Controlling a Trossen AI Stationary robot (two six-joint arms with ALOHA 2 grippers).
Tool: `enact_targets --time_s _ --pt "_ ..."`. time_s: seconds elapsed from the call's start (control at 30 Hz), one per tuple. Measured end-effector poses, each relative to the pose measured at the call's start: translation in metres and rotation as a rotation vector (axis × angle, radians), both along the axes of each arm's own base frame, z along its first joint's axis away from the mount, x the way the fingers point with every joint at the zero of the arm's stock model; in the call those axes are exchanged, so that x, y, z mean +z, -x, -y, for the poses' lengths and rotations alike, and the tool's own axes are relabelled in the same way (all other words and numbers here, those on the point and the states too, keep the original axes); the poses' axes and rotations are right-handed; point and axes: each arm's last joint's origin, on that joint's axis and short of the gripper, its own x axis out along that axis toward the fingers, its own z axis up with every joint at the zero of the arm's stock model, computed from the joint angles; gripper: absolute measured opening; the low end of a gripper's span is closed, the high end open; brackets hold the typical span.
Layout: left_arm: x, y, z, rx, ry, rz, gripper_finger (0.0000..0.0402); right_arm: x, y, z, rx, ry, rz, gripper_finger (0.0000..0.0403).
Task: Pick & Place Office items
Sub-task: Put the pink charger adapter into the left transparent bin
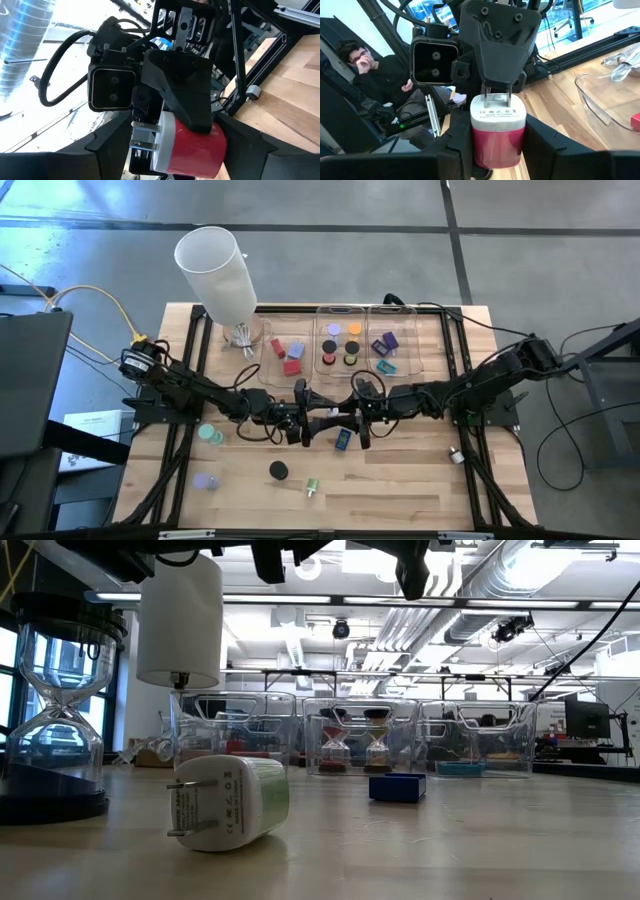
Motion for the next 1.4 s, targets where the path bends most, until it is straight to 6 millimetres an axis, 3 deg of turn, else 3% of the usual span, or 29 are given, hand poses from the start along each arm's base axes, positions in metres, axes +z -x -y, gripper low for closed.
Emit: enact_targets --time_s 0.63,1.03,1.4 --pt "-0.001 0.000 0.000 0.003 0.018 -0.009 0.0251 -0.002 0.000 0.000 -0.010 -0.018 -0.027 0.0117" --pt "0.000 0.000 0.001 0.001 0.026 -0.007 0.0238 -0.004 0.000 0.000 -0.010 0.018 -0.042 0.0215" --pt "0.001 0.003 0.007 0.092 0.058 0.003 0.0238 0.008 0.014 0.004 -0.001 0.033 -0.073 0.0205"
